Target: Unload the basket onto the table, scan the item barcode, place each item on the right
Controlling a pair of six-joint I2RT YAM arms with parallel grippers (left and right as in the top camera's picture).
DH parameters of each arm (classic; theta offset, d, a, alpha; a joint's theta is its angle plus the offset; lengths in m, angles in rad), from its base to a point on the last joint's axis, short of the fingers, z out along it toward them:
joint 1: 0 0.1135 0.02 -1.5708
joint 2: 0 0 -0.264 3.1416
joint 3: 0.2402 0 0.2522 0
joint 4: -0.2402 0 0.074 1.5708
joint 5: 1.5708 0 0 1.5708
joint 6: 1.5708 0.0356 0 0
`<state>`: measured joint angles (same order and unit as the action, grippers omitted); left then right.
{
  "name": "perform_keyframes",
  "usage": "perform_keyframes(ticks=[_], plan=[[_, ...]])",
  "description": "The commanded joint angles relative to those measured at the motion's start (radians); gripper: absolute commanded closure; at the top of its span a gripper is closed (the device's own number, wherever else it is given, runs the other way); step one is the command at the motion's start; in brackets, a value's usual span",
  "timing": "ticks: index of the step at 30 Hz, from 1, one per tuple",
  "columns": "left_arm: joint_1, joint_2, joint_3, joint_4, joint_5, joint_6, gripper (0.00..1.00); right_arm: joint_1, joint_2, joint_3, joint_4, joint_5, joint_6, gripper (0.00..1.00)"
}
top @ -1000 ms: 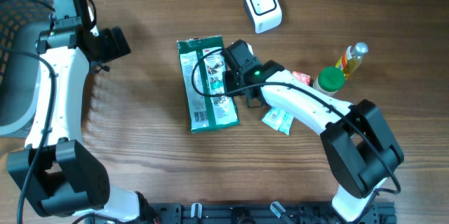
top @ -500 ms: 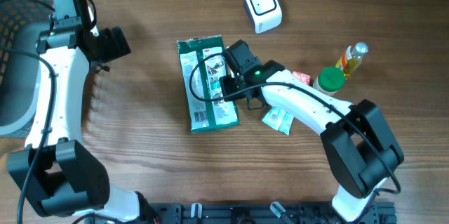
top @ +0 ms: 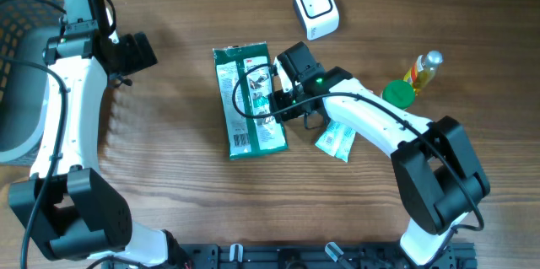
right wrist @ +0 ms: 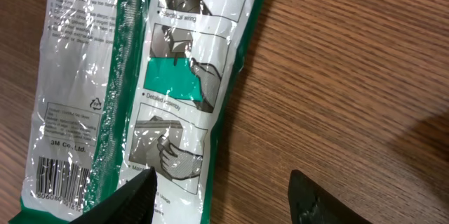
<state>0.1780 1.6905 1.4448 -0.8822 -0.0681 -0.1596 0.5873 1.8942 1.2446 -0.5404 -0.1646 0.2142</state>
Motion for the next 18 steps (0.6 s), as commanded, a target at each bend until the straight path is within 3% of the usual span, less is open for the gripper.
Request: perform_keyframes(ticks=[1, 7, 11, 14, 18], plan=[[0.004, -0.002, 0.007, 0.003, 0.008, -0.002, 0.00, 0.002, -0.013, -0.010, 0.002, -0.024, -0.017, 0.40], [0.003, -0.002, 0.007, 0.003, 0.008, -0.002, 0.00, 0.002, -0.013, -0.010, 0.004, -0.024, -0.016, 0.40], [0.004, -0.002, 0.007, 0.114, -0.008, -0.005, 0.00, 0.002, -0.013, -0.010, 0.003, -0.025, -0.015, 0.40], [0.010, -0.002, 0.007, 0.113, -0.109, -0.005, 0.00, 0.002, -0.013, -0.010, 0.003, -0.024, -0.015, 0.39], [0.010, -0.002, 0.007, 0.112, -0.113, -0.001, 0.00, 0.002, -0.013, -0.010, 0.010, -0.024, -0.015, 0.40]])
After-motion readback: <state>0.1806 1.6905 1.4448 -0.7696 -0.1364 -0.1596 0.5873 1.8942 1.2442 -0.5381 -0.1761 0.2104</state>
